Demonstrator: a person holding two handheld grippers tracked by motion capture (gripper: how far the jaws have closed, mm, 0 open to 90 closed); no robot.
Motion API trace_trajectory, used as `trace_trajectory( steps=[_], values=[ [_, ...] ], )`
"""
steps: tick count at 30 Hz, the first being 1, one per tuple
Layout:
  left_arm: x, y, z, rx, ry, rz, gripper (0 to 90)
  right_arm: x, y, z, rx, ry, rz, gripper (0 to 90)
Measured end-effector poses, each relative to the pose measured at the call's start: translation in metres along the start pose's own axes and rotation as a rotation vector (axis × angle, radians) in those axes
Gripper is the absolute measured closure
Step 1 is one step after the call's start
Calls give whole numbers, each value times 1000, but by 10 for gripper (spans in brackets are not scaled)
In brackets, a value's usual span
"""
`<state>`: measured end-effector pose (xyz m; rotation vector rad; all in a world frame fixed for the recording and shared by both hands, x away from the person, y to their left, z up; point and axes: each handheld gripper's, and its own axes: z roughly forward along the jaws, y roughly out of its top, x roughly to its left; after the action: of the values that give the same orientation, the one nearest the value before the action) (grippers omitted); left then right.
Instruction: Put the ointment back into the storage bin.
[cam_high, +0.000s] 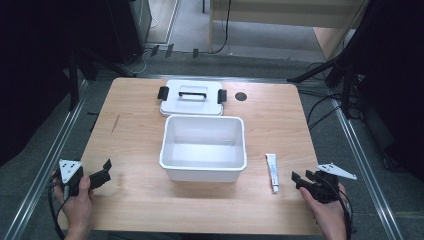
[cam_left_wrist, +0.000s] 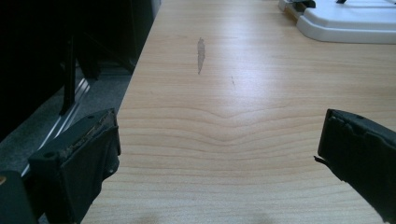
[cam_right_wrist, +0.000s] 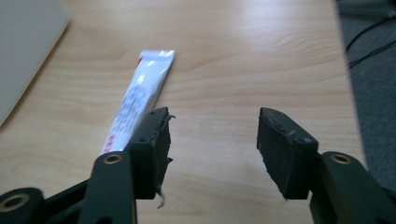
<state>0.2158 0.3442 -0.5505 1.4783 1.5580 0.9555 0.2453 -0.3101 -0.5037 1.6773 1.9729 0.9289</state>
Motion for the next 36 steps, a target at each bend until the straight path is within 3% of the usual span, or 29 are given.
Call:
trace_trajectory(
  steps=[1,2,4,5,6,7,8,10,15,21,29,36],
  values=[
    [0,0,1,4,0,0,0,8,8,2,97,-19,-43,462],
    [0,0,1,4,0,0,0,8,8,2,97,-19,-43,462],
    [0,0,1,2,0,-5,0,14,17,5,182,-36,-69,459],
    [1,0,1,3,-1,-5,0,20,26,10,254,-23,-64,457],
    [1,0,1,2,-2,-6,0,20,26,10,254,-23,-64,457],
    [1,0,1,1,-4,-6,0,25,34,15,335,-7,-62,439],
    [1,0,1,1,-4,-6,0,25,34,15,335,-7,-62,439],
    [1,0,1,0,-5,-5,0,33,43,20,420,-3,-60,442],
    [0,0,1,0,-7,-1,0,48,57,33,555,-17,-39,520],
    [1,0,0,-6,-13,-7,0,61,67,49,630,-5,-12,574],
    [1,0,0,-7,-16,-8,0,71,73,72,761,-80,-27,626],
    [1,0,0,-8,-14,-4,0,74,72,83,800,-109,-32,678]
  ],
)
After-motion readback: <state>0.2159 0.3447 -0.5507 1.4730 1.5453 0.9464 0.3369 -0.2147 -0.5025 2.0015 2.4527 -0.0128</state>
